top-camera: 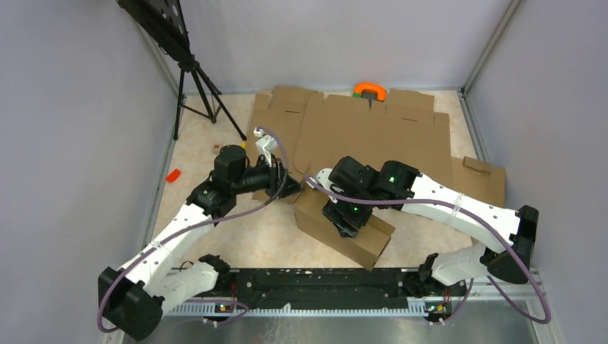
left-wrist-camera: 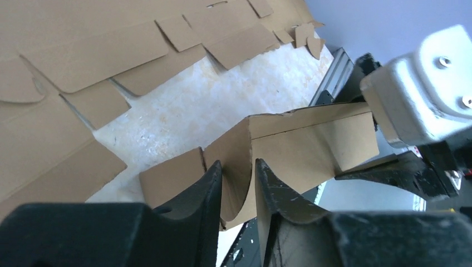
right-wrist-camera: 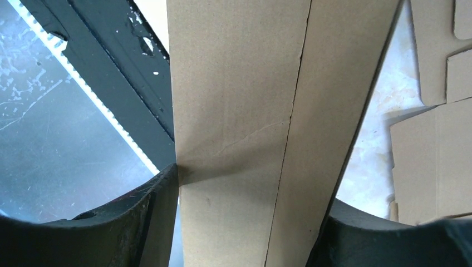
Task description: Fold the paper box
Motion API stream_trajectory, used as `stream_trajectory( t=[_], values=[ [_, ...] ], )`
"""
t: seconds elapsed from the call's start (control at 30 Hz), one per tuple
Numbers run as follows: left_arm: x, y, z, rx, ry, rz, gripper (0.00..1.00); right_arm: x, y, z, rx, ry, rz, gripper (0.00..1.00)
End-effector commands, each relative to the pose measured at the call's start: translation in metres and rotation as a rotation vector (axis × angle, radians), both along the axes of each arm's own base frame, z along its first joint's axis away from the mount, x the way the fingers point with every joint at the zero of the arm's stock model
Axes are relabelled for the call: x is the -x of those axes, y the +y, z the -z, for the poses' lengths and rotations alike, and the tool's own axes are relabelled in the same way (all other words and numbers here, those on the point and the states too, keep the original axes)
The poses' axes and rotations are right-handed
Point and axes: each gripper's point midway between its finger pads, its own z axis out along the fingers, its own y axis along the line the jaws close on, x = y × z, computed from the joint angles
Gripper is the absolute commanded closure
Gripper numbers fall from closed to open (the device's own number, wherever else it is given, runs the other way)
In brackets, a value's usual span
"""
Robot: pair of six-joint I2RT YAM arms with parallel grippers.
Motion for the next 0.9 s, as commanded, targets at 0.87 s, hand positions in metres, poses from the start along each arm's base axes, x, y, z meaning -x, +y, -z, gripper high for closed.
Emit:
stream_trajectory(
  t=[0.87],
  values=[
    [0.011, 0.0, 0.021, 0.003, 0.252, -0.206, 0.9, -0.006, 0.01, -0.011, -0.029, -0.036, 0.012, 0.51]
  ],
)
